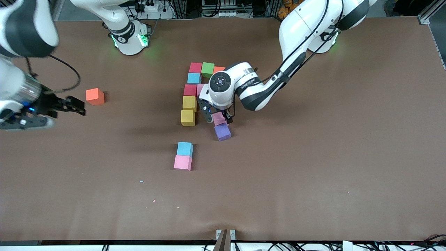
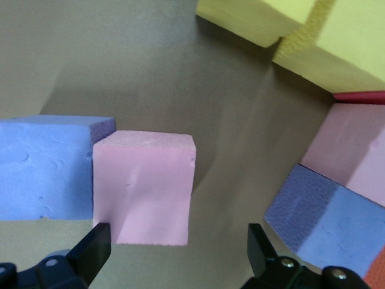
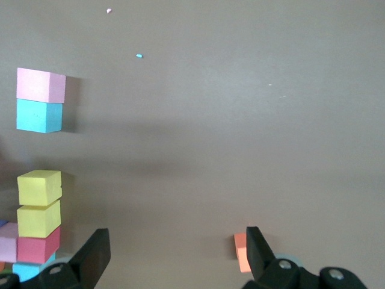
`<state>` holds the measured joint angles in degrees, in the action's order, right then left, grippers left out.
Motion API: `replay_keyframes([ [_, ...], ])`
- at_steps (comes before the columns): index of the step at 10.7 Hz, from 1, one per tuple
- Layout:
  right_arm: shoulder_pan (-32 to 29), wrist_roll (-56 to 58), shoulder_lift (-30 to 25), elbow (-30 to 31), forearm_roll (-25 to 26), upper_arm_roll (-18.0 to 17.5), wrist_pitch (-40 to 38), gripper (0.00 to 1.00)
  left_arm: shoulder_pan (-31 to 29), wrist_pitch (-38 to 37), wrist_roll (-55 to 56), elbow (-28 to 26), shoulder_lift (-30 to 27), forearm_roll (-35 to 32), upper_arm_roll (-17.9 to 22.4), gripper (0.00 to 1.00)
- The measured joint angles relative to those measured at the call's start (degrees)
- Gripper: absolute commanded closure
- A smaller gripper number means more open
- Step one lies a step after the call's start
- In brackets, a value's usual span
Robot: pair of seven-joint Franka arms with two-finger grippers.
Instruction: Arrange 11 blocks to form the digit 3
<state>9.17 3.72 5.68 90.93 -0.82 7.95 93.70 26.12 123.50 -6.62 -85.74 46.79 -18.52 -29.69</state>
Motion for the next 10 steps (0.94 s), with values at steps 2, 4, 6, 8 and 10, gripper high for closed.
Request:
replay_keyframes([
  [2, -1.9, 3.0, -0.3, -2.6, 0.0, 0.0, -2.4, 0.00, 0.0, 2.7, 0.0, 0.3, 0.0, 0.0, 0.6, 0.00],
  [4, -3.7, 4.9, -0.5, -3.1, 0.0, 0.0, -3.0, 0.00, 0.1, 3.4, 0.0, 0.4, 0.0, 0.0, 0.8, 0.00],
  [6, -4.8, 6.8, -1.2, -3.9, 0.0, 0.0, -4.6, 0.00, 0.2, 3.5, 0.0, 0.5, 0.3, 0.0, 0.8, 0.00],
  [8, -6.0, 7.4, -2.5, -4.1, 0.1, 0.0, -5.4, 0.00, 0.3, 4.5, 0.2, 0.5, 1.4, 0.0, 0.9, 0.00],
  [10, -6.4, 7.6, -2.6, -4.0, 0.1, 0.0, -5.8, 0.00, 0.4, 4.7, 0.4, 0.5, 1.9, 0.0, 0.9, 0.00],
])
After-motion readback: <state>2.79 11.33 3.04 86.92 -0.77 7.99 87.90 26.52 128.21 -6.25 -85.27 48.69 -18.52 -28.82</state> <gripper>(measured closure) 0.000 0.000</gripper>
